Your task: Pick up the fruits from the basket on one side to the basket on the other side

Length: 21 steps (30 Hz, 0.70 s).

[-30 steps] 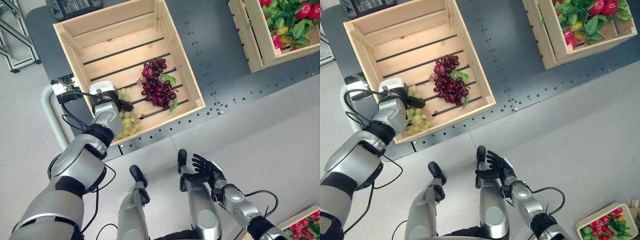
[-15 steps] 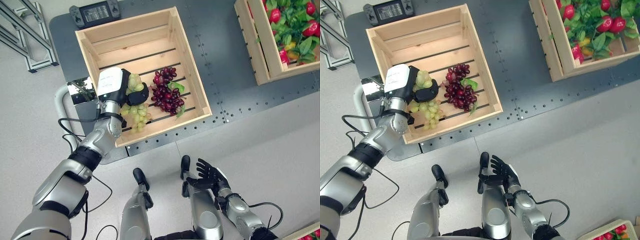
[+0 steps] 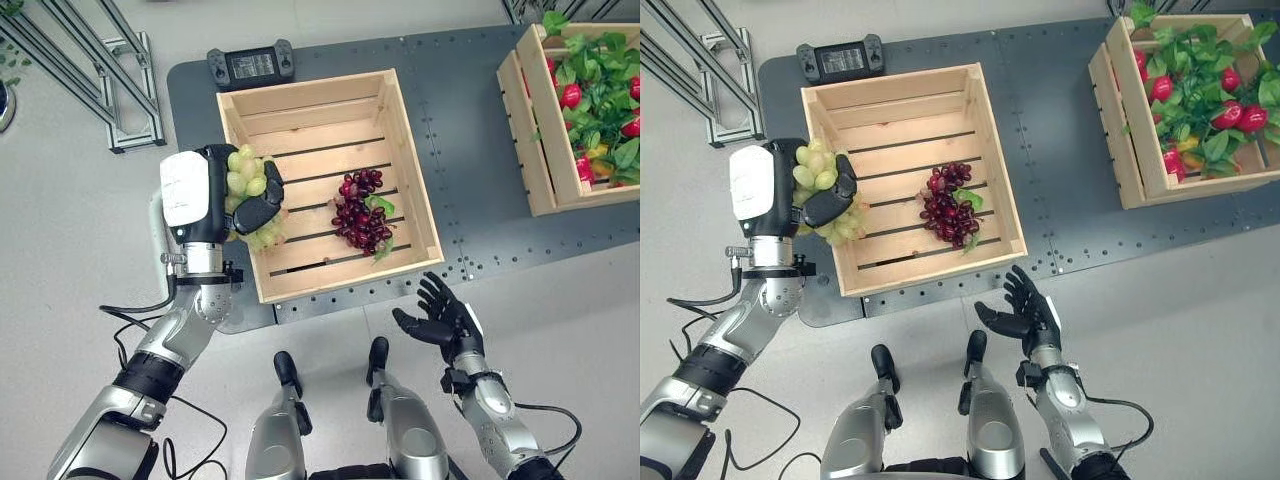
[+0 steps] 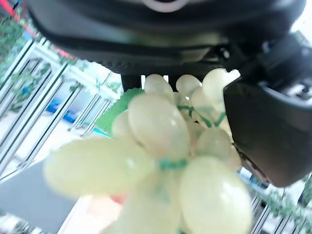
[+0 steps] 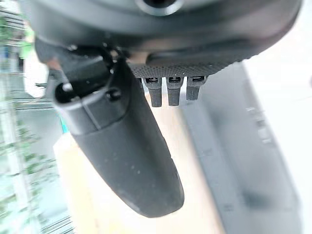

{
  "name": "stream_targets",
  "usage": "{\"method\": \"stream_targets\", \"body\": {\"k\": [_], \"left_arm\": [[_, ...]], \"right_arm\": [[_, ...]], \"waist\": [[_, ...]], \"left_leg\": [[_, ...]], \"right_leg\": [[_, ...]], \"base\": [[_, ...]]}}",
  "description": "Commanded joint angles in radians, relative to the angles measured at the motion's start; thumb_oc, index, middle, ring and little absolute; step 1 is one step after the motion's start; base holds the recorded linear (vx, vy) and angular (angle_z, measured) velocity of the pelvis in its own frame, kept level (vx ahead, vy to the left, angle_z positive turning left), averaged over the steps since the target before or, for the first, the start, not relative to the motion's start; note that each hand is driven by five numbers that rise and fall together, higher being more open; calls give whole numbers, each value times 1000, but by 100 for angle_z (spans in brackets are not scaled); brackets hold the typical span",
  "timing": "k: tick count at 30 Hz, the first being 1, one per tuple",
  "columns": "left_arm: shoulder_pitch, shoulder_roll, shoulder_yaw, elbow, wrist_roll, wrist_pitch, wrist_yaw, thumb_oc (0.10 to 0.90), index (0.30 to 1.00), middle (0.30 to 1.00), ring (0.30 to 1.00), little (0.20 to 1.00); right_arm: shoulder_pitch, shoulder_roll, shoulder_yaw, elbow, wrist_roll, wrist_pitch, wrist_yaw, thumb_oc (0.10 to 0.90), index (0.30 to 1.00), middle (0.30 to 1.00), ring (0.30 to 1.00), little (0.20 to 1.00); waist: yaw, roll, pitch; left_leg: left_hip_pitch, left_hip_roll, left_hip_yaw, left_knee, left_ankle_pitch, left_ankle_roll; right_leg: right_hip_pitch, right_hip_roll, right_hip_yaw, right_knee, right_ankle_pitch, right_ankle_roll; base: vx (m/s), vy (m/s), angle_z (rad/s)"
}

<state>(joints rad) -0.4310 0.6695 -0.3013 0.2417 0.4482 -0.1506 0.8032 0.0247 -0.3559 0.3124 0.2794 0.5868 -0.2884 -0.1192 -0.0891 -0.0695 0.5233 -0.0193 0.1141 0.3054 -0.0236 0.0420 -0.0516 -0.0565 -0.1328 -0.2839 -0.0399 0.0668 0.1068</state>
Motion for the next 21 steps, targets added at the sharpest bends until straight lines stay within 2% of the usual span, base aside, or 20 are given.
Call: {"method": "stream_targets", "body": {"k": [1,2,8,12,21], "left_arm": [[-41,-24,59,-84,100,-125,105,400,300,300,300,300],[-34,-25,62,-90,104,-124,105,400,300,300,300,300],[41,-31,97,-157,119,-140,83,400,300,300,300,300],[44,-41,102,-176,106,-147,50,400,300,300,300,300],[-7,-80,56,-161,83,-143,-16,400,300,300,300,300]], "right_arm": [[33,-36,-69,-151,-72,-68,-14,800,900,900,900,900],[33,-40,-74,-162,-81,-73,-11,800,900,900,900,900],[-3,-117,-179,-363,-96,18,77,800,900,900,900,900],[-48,-167,-227,-459,-65,11,179,800,900,900,900,900],[-177,-197,-213,-574,-29,24,242,800,900,900,900,900]], "waist": [[-12,10,-175],[-11,10,-179],[-8,3,-216],[-2,-1,-232],[19,-7,-255]], "left_leg": [[-23,-11,-18,7,-30,-27],[-19,-11,-20,4,-29,-26],[27,-10,-24,-25,-31,-27],[49,-9,-20,-37,-35,-26],[68,-3,-5,-31,-52,-24]], "right_leg": [[-18,2,16,78,-76,15],[-15,2,16,77,-75,15],[25,2,20,45,-63,22],[45,6,24,32,-60,28],[76,14,25,13,-62,32]], "base": [[69,8,-2],[52,4,-2],[50,-3,-5],[51,-15,-3],[43,-37,-3]]}}
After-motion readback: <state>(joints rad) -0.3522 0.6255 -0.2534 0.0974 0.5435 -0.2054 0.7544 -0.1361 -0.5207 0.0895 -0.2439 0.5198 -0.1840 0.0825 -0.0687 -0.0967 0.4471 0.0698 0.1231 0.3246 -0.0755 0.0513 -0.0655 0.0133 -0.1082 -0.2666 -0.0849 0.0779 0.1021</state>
